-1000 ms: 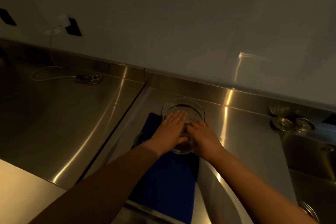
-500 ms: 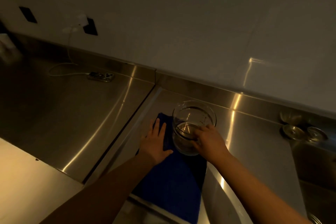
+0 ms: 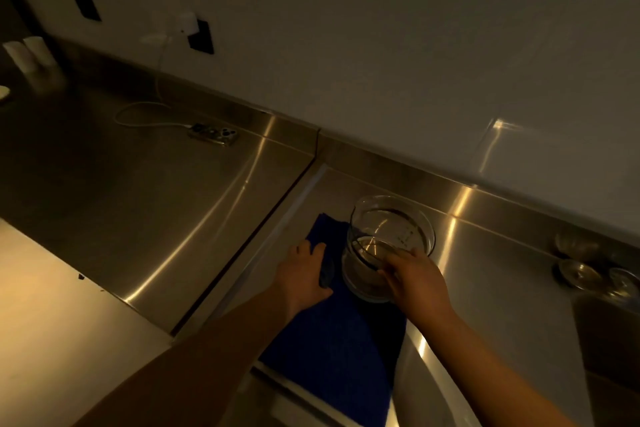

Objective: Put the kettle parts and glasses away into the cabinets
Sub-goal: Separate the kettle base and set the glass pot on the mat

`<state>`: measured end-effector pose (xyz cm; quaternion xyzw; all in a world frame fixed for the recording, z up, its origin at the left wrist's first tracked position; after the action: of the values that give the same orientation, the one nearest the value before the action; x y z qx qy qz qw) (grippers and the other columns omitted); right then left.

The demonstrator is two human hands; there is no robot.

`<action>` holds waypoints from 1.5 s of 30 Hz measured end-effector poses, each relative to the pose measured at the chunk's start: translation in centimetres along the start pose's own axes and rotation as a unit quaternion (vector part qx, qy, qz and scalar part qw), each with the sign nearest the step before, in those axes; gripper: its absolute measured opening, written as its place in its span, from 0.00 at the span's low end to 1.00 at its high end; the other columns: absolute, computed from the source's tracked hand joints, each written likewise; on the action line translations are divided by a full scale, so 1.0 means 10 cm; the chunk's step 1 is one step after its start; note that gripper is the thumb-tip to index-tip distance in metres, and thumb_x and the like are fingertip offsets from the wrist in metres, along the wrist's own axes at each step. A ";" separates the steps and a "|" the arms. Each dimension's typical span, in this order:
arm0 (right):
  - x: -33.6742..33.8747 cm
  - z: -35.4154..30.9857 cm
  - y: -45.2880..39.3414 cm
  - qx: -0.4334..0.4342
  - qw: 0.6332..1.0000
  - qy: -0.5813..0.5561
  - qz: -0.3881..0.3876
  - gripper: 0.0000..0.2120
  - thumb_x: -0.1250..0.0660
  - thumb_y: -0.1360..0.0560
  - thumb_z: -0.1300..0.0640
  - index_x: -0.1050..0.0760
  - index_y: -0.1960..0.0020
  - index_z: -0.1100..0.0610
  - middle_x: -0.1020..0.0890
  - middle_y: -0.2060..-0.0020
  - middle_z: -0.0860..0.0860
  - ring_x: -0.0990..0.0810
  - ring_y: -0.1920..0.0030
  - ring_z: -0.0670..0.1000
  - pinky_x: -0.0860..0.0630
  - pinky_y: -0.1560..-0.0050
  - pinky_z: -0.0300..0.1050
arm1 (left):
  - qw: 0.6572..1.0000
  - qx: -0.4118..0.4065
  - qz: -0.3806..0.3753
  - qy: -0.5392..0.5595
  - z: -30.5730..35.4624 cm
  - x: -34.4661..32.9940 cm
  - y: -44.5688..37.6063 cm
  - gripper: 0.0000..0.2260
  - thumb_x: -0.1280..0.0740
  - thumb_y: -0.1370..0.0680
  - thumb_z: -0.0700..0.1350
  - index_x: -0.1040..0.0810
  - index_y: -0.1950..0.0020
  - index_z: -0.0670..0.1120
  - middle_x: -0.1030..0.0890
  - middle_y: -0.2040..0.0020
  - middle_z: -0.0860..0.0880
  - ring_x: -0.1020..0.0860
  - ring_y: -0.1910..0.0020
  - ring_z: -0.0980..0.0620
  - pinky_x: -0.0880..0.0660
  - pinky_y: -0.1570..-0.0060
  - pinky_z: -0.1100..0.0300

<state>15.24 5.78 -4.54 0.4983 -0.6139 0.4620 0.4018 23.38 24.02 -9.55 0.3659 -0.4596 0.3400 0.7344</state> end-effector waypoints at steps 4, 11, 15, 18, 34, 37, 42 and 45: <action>0.04 -0.23 -0.02 0.005 0.999 -0.046 0.012 0.06 0.30 0.29 0.56 0.23 0.52 0.48 0.20 0.57 0.46 0.25 0.56 0.51 0.30 0.60 0.44 | 0.999 -0.001 0.033 0.011 -0.24 0.16 0.06 0.40 0.30 0.29 0.58 0.47 0.23 0.50 0.38 0.29 0.44 0.37 0.32 0.45 0.29 0.38 0.52; -0.18 -1.10 -0.38 0.027 0.996 -0.069 -0.046 0.06 0.33 0.26 0.50 0.25 0.50 0.44 0.24 0.55 0.46 0.27 0.52 0.48 0.31 0.54 0.40 | 0.993 0.063 0.099 0.032 -1.09 0.60 0.41 0.32 0.31 0.28 0.56 0.39 0.27 0.52 0.36 0.33 0.47 0.36 0.35 0.46 0.29 0.45 0.54; -0.26 -1.87 -0.61 0.071 0.992 -0.082 -0.057 0.05 0.34 0.25 0.51 0.24 0.49 0.46 0.31 0.59 0.38 0.28 0.52 0.45 0.30 0.49 0.40 | 0.987 0.093 0.114 0.060 -1.75 0.93 0.69 0.30 0.32 0.28 0.57 0.37 0.28 0.53 0.35 0.34 0.48 0.36 0.35 0.47 0.31 0.44 0.55; -0.41 -2.51 -0.80 0.093 0.988 -0.106 -0.059 0.08 0.34 0.24 0.51 0.24 0.46 0.45 0.28 0.54 0.42 0.28 0.50 0.45 0.29 0.49 0.39 | 0.984 0.119 0.131 0.034 -2.38 1.15 0.91 0.32 0.31 0.28 0.57 0.39 0.28 0.54 0.36 0.33 0.49 0.36 0.35 0.48 0.30 0.43 0.54; -1.56 -5.42 -2.07 0.224 0.962 -0.144 -0.056 0.08 0.25 0.32 0.59 0.22 0.55 0.53 0.23 0.64 0.44 0.26 0.65 0.43 0.39 0.63 0.27 | 0.957 0.237 0.166 0.023 -5.38 2.04 1.79 0.37 0.29 0.30 0.59 0.43 0.26 0.55 0.38 0.29 0.47 0.38 0.31 0.46 0.29 0.38 0.50; -1.74 -5.78 -2.38 0.242 0.953 -0.152 -0.095 0.04 0.29 0.28 0.58 0.22 0.53 0.52 0.28 0.64 0.39 0.27 0.64 0.39 0.37 0.64 0.28 | 0.951 0.254 0.173 0.026 -5.75 2.19 1.70 0.37 0.28 0.30 0.59 0.42 0.26 0.54 0.38 0.29 0.47 0.38 0.31 0.45 0.29 0.38 0.49; -2.08 -6.28 -3.04 0.271 0.941 -0.147 -0.143 0.03 0.33 0.25 0.54 0.23 0.51 0.49 0.25 0.59 0.42 0.26 0.59 0.40 0.35 0.63 0.28 | 0.943 0.277 0.180 0.030 -6.34 2.47 1.45 0.38 0.28 0.31 0.59 0.42 0.26 0.54 0.37 0.28 0.47 0.37 0.31 0.45 0.30 0.38 0.51; -2.23 -6.52 -3.44 0.272 0.939 -0.143 -0.155 0.06 0.34 0.25 0.52 0.23 0.49 0.48 0.26 0.55 0.45 0.27 0.55 0.42 0.36 0.61 0.28 | 0.939 0.293 0.179 0.024 -6.68 2.64 1.26 0.37 0.28 0.30 0.58 0.42 0.26 0.54 0.37 0.28 0.47 0.36 0.32 0.46 0.29 0.39 0.53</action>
<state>55.27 71.58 -3.78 0.7382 -0.4309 0.4677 0.2252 50.47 91.46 -3.03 0.4680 -0.3803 0.5941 0.5324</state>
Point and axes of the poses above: each hand's wrist, its own y-axis away from the middle knuckle, its own x-axis out of the back of the hand, z = x × y, the point moved 4 cm from there along -y, towards the middle knuckle
